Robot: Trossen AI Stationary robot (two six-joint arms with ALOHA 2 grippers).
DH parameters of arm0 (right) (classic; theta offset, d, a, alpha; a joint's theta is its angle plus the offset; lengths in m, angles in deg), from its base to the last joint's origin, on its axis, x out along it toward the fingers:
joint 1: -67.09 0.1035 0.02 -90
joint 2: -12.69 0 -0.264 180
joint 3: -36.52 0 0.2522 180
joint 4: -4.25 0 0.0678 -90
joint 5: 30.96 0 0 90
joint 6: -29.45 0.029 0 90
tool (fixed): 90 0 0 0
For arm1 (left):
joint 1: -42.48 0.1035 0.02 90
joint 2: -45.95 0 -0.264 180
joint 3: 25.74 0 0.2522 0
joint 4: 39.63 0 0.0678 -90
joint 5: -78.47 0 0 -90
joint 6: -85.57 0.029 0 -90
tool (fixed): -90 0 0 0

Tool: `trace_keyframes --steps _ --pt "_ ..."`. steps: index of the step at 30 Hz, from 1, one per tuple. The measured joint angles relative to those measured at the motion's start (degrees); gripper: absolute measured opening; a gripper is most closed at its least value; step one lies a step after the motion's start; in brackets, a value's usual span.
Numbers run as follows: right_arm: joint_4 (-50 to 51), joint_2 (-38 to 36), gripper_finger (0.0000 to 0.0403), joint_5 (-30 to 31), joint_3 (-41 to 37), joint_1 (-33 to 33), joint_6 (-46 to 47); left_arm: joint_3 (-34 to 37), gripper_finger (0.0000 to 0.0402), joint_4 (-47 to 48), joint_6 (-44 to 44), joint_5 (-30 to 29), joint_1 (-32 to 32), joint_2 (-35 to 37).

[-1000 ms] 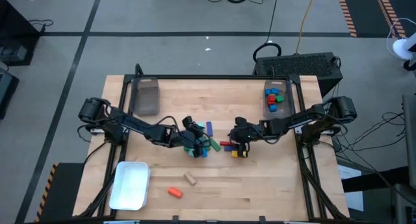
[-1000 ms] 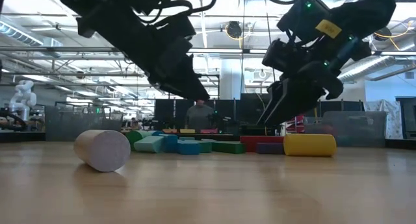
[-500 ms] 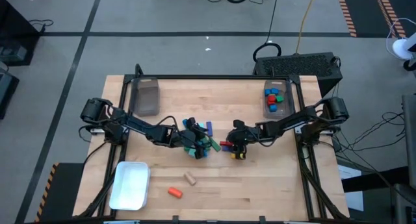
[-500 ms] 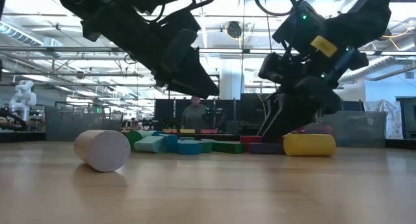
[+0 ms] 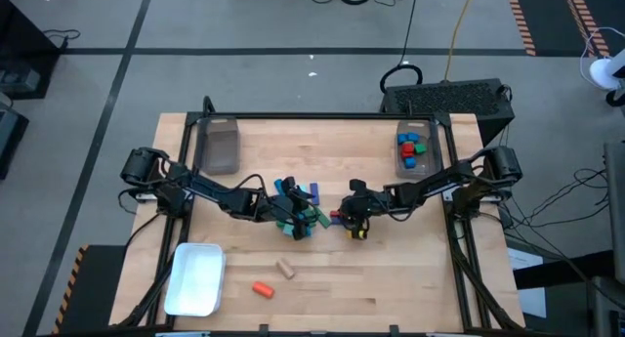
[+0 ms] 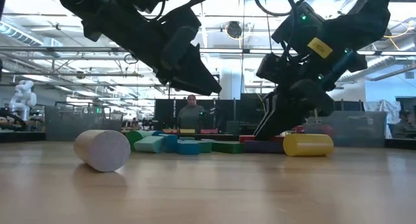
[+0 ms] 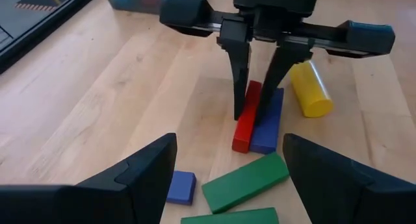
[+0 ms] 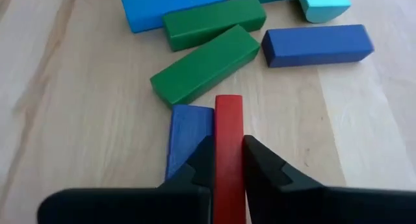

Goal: Sort blocks by size
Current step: Put the red rectangular block into the left black bin

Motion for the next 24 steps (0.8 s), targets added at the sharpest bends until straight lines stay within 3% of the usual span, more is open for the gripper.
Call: trace_keyframes --steps 18,24 --pt "-4.2 -10.1 0.0037 1.6 -0.2 0.0 -4.5 0.0 0.0283 -2.7 5.8 0.1 0.4 0.0" --pt "-7.1 -10.2 0.0037 -0.3 -0.2 0.1 -5.0 0.0 0.0283 -7.6 8.3 4.8 0.9 -0.4"
